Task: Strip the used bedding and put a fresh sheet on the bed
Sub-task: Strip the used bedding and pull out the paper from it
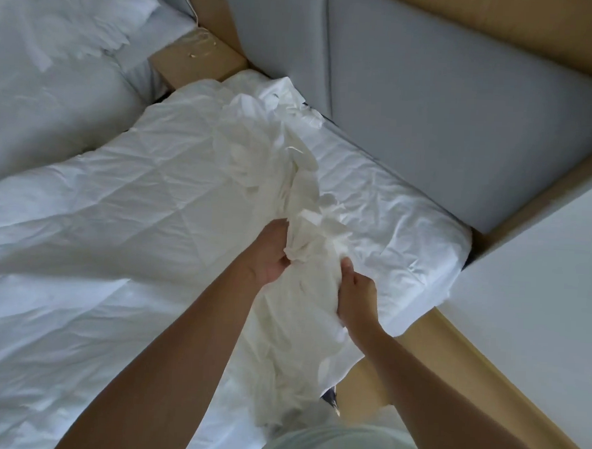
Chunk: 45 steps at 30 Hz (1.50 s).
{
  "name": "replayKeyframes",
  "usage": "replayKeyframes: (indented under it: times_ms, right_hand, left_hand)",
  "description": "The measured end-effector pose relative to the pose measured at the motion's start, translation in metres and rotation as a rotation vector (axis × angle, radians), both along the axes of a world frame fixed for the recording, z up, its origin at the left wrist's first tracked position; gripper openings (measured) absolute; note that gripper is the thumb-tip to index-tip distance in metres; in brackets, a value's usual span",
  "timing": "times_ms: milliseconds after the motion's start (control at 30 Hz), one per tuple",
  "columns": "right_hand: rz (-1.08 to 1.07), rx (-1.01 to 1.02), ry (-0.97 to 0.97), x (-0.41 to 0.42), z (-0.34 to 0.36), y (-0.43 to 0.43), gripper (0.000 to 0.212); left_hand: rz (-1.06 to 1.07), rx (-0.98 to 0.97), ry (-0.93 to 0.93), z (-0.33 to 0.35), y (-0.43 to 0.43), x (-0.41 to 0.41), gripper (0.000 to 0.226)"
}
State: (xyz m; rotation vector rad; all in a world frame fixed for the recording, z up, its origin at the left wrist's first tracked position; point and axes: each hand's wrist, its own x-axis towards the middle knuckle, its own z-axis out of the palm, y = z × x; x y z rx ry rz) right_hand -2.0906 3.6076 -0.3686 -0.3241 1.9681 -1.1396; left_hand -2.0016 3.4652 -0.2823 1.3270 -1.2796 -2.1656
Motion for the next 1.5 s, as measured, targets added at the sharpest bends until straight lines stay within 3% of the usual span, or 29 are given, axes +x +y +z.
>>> replayKeyframes:
  times_ms: [67,167,233,300,400,467,533,567,633,667,767,867,933,1067,1167,1233,1267,1367,1500]
  right_hand:
    - [0.020,0.040,0.096,0.017,-0.011,0.011,0.065]
    - [0.194,0.083,0.204,0.030,-0.026,0.021,0.053]
    - [0.219,0.129,0.107,0.031,-0.034,0.022,0.063]
    - [0.278,0.177,0.102,0.029,-0.039,0.025,0.057]
    - [0.529,0.345,0.246,0.011,-0.037,0.032,0.034]
    - [0.449,0.388,0.374,-0.012,-0.022,0.028,0.024]
    - [0.144,0.282,0.258,-0.029,0.007,0.016,0.032]
    - [0.018,0.192,0.111,-0.036,0.021,0.006,0.043]
    - [-0.036,0.022,-0.307,-0.039,0.049,-0.013,0.061]
    - [0.024,-0.020,-0.389,-0.039,0.060,-0.019,0.058]
    - [0.264,-0.079,-0.475,-0.033,0.083,-0.023,0.017]
    - [0.136,-0.215,-0.560,-0.023,0.068,-0.025,0.064]
    - [-0.040,-0.309,-0.659,-0.012,0.058,-0.022,0.074]
    - [-0.126,-0.403,-0.671,-0.010,0.056,-0.018,0.027]
    - [-0.235,-0.389,-0.668,-0.020,0.053,-0.013,0.025]
    - [-0.253,-0.359,-0.696,-0.022,0.051,-0.010,0.029]
    - [-0.243,-0.342,-0.687,-0.022,0.049,-0.010,0.034]
    - [-0.260,-0.269,-0.644,-0.024,0.049,-0.009,0.035]
    - [-0.306,-0.226,-0.591,-0.033,0.051,-0.002,0.027]
  left_hand:
    - [0.051,0.006,-0.010,-0.001,-0.006,0.010,0.019]
    - [0.003,-0.057,-0.068,-0.009,-0.006,0.019,0.013]
    - [0.009,-0.023,-0.063,-0.014,-0.002,0.021,0.014]
    - [0.021,0.009,-0.035,-0.014,0.001,0.022,0.013]
    - [-0.056,-0.012,-0.045,-0.009,-0.002,0.020,0.024]
    - [-0.147,-0.058,-0.049,-0.007,-0.003,0.017,0.032]
    - [-0.248,-0.115,-0.068,-0.005,-0.001,0.013,0.033]
    - [-0.303,-0.159,-0.096,-0.004,0.000,0.010,0.032]
    - [-0.385,-0.254,-0.177,-0.002,0.004,0.003,0.030]
    - [-0.397,-0.295,-0.212,-0.001,0.006,-0.001,0.031]
    - [-0.283,-0.336,-0.278,0.002,0.011,-0.018,0.036]
    - [-0.080,-0.407,-0.381,0.003,0.015,-0.033,0.068]
    - [-0.020,-0.436,-0.429,-0.001,0.014,-0.042,0.076]
    - [0.006,-0.353,-0.469,-0.021,-0.007,-0.037,0.063]
    - [-0.035,-0.379,-0.738,-0.045,-0.020,-0.009,0.061]
    - [-0.070,-0.391,-0.795,-0.054,-0.011,0.002,0.067]
    - [-0.049,-0.353,-0.701,-0.053,-0.004,0.004,0.069]
    - [0.017,0.019,-0.169,-0.033,0.015,-0.006,0.054]
    - [-0.305,0.209,0.257,-0.009,0.011,-0.001,0.050]
